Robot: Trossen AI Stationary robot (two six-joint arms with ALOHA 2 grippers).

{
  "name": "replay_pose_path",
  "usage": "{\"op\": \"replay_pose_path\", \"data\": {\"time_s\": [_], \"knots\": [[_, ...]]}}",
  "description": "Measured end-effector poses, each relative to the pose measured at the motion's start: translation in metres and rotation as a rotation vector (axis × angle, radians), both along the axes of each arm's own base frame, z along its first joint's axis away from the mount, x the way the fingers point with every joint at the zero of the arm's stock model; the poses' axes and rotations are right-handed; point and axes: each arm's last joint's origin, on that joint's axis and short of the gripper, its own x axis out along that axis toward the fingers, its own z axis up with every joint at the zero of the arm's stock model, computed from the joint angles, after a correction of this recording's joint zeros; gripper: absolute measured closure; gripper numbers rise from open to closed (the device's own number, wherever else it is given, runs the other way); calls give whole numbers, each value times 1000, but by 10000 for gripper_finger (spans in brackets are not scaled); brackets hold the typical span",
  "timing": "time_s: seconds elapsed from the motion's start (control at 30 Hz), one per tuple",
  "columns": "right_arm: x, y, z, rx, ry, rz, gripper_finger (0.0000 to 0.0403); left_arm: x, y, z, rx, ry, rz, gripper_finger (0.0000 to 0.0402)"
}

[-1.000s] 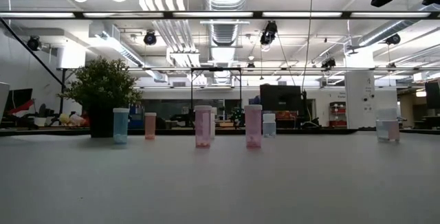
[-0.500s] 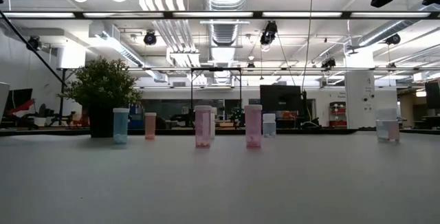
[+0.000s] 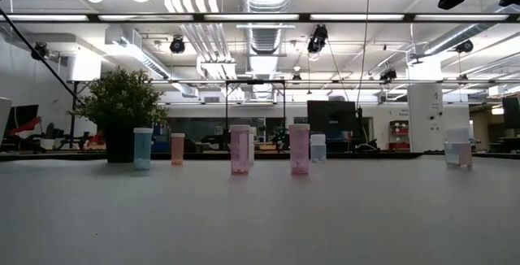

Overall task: Pick and place medicine bottles into bin by pill shape (circle, oval)
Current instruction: Put the right blue tablet bottle into the gray bin

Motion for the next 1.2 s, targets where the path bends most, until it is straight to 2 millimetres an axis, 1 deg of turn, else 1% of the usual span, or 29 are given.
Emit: {"op": "replay_pose_path", "data": {"time_s": [0.33, 0.63, 0.77, 1.2], "knots": [[0, 0, 0, 1, 0, 0, 202, -1, 2, -9, -6, -10, 2, 304], [0, 0, 0, 1, 1, 0, 202, -1, 2, -12, -20, 1, 2, 275], [0, 0, 0, 4, 1, 2, 202, -1, 2, -12, -27, 12, 2, 268], [0, 0, 0, 5, 1, 2, 202, -2, 1, -7, -67, 32, 1, 266]]}}
